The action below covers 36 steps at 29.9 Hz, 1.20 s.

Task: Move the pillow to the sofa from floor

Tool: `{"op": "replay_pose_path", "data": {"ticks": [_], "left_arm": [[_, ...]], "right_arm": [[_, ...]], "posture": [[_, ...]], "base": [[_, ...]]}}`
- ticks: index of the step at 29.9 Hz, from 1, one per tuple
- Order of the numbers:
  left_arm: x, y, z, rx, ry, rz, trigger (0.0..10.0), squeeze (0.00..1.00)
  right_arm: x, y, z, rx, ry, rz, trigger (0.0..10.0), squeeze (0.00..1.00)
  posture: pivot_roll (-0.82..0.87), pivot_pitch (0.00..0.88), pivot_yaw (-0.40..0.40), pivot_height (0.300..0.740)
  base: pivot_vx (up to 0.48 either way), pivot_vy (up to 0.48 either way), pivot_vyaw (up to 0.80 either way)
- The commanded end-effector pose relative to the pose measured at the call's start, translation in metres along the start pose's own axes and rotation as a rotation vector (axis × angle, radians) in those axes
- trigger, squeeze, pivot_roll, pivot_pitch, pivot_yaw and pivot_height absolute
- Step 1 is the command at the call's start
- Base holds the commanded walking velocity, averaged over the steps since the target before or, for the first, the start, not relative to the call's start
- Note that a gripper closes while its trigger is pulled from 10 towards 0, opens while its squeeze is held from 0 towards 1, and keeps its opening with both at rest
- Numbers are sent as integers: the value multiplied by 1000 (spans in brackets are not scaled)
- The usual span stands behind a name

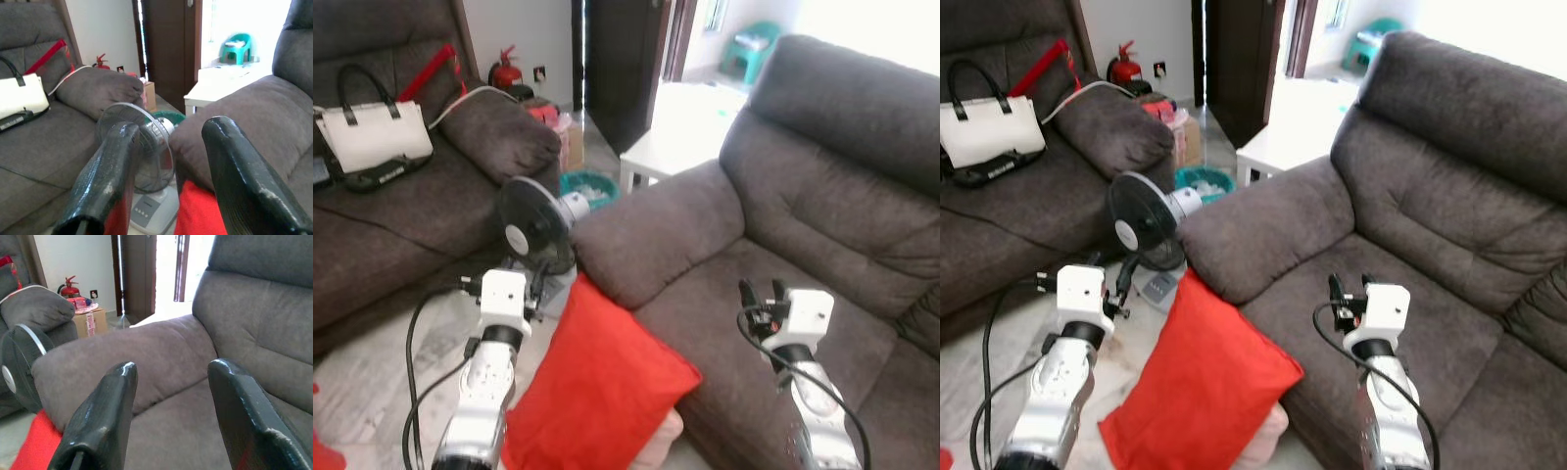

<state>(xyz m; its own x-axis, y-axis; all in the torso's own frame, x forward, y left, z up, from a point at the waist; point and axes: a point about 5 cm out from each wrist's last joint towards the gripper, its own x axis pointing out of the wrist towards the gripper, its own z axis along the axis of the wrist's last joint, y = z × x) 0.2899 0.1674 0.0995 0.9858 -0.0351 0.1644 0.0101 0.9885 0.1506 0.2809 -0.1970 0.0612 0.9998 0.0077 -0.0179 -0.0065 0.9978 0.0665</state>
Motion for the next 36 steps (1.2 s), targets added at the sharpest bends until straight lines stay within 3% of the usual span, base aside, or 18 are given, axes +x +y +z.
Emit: {"op": "replay_pose_path", "data": {"ticks": [1,22,36], "left_arm": [[-3,-2,-3,1,22,-2,10000,0],[-6,2,-6,0,50,21,10000,0],[-5,3,-9,-9,64,26,10000,0]], "right_arm": [[-1,-1,-2,-9,21,3,10000,0],[0,-1,-1,-42,18,51,10000,0],[0,3,-4,-51,27,80,10000,0]], "posture": [[60,0,-102,606],[71,0,-111,606],[75,0,-114,606]], "base": [[0,0,0],[0,0,0],[0,0,800]]}}
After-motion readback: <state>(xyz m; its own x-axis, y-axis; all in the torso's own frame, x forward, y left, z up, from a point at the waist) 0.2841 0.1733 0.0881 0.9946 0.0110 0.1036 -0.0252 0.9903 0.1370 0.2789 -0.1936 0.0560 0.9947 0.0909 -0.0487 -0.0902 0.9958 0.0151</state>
